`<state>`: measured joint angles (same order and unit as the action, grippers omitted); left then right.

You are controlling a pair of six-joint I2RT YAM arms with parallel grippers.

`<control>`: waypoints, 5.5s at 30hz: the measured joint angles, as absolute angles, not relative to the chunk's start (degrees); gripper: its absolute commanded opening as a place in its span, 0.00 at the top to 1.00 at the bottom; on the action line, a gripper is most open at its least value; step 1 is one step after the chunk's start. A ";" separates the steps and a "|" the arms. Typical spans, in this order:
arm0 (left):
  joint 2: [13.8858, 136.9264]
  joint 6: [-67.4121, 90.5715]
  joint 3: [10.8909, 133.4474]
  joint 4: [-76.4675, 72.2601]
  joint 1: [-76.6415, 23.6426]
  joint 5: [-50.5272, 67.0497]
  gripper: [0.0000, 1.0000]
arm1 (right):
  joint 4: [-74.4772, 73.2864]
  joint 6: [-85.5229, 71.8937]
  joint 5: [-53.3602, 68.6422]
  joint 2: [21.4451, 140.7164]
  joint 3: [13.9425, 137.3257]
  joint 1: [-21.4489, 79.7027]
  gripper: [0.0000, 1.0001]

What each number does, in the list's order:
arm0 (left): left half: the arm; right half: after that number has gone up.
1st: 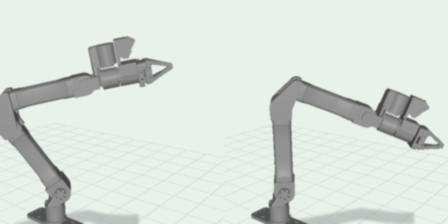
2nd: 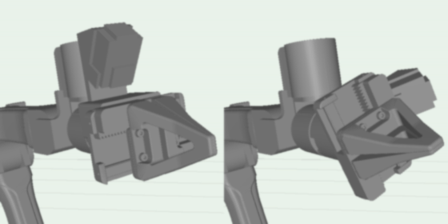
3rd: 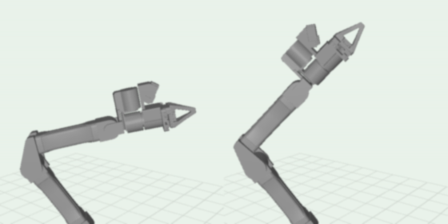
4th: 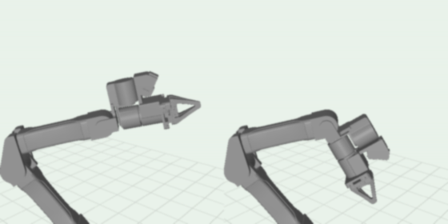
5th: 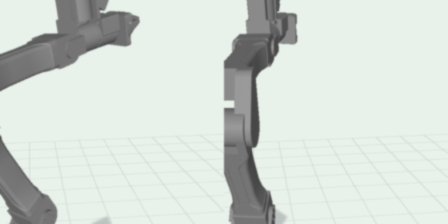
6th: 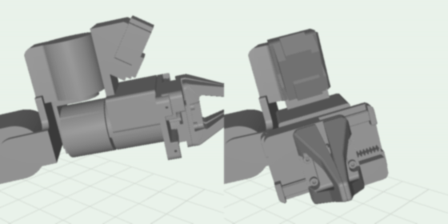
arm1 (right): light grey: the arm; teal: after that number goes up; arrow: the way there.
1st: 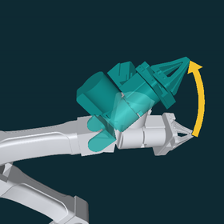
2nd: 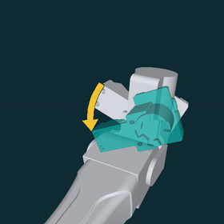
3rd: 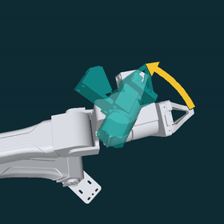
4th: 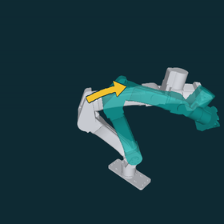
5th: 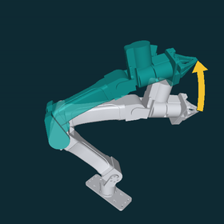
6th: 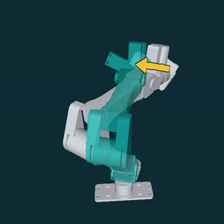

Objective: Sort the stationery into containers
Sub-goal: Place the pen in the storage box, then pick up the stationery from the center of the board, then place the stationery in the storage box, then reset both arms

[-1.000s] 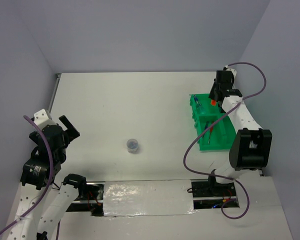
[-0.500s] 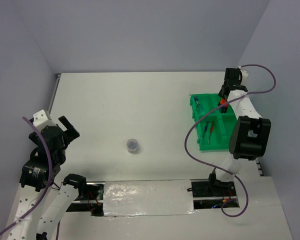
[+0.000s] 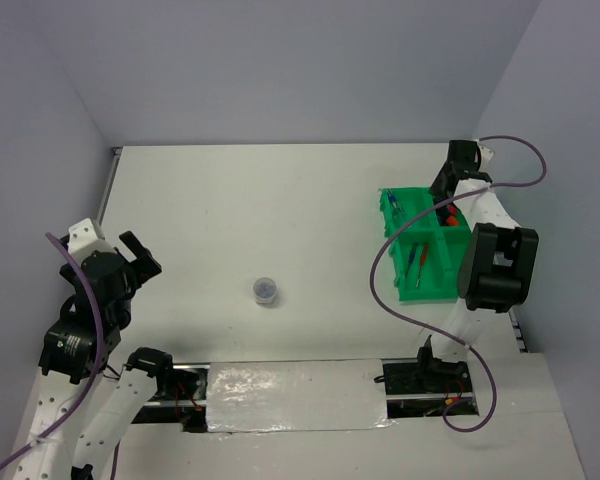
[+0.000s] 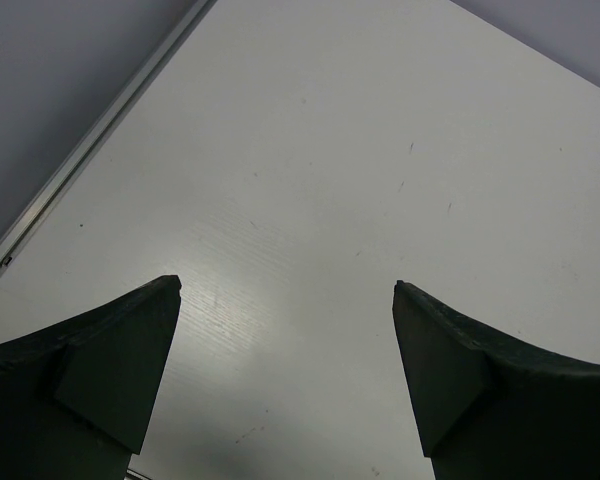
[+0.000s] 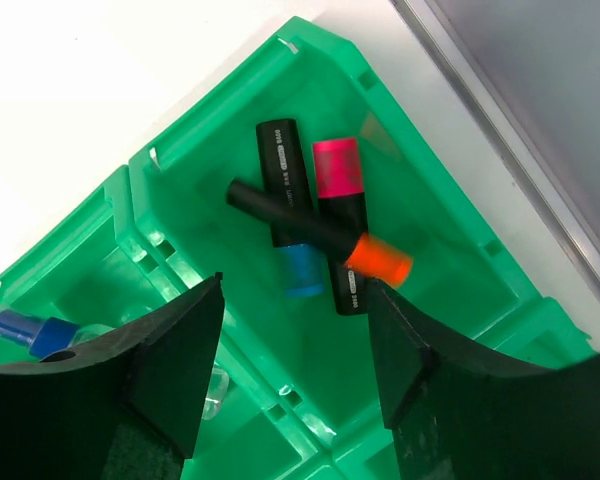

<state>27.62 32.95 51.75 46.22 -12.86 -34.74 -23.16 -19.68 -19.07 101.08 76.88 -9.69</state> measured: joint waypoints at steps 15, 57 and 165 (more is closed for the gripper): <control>27.99 32.95 51.75 46.22 -12.93 -34.39 0.01 | -15.35 -12.45 -4.67 81.30 66.61 29.12 0.00; 30.02 32.86 51.75 46.15 -12.95 -34.20 0.01 | -13.37 -19.81 -17.28 105.49 69.17 65.36 1.00; 54.06 37.87 68.73 53.43 -11.66 -31.64 0.01 | -54.17 -17.10 -29.82 44.16 74.17 25.12 0.00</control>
